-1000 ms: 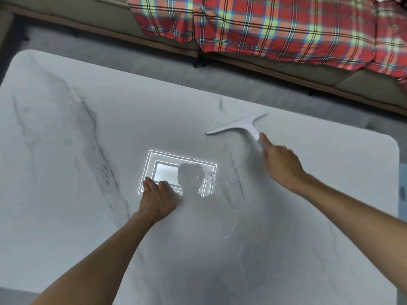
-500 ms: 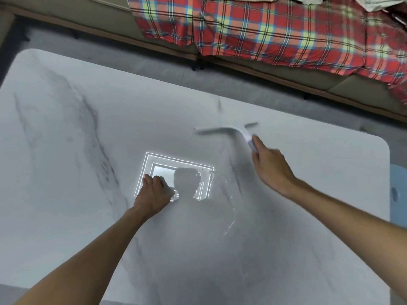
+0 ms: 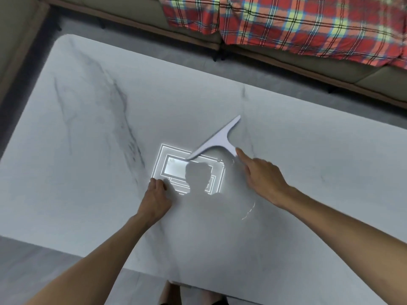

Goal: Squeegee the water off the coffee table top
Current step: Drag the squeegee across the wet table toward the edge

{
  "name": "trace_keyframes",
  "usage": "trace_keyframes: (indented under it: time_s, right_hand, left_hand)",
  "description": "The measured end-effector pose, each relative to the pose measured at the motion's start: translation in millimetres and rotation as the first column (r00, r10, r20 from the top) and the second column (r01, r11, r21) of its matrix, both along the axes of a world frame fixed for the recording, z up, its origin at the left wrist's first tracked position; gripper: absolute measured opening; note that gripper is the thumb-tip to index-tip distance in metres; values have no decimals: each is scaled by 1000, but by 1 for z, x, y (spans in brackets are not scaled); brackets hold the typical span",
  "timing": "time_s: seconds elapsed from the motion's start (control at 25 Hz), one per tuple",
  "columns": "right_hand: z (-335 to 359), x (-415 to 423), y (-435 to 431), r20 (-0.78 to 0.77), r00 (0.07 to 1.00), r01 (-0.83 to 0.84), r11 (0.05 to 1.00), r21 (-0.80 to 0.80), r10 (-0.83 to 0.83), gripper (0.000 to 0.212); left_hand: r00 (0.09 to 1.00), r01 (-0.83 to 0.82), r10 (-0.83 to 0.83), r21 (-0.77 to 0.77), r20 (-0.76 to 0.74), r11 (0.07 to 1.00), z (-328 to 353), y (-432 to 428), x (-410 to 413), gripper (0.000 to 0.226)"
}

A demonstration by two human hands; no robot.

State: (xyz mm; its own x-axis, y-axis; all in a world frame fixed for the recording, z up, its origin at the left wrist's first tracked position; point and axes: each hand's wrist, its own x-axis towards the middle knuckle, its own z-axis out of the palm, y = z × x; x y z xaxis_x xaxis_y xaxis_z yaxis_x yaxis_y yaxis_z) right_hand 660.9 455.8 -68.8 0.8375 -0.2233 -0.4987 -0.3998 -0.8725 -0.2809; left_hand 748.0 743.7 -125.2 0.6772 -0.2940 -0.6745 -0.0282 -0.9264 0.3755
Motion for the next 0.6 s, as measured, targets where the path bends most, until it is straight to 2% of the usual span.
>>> trace_keyframes:
  time_s: [0.16,0.36,0.48,0.6]
  right_hand:
    - [7,-88,-18,-105,994,2,993,-117,-15,61]
    - [27,-146,-34,-137,990,4,958,-287,-46,56]
    - [43,-145,-18,-60,998,3,946,-325,-24,46]
    - [44,-108,27,0,991,-130,979,-157,131,42]
  left_hand:
    - [990,137,-134,62,-46,989,-1,-5,-15,36]
    - [962,273,-273,69,-11,960,-2,3,-20,37]
    - [996,82,-82,14,24,997,4,18,-12,21]
    - [993,-46,44,12,107,999,7,40,-3,7]
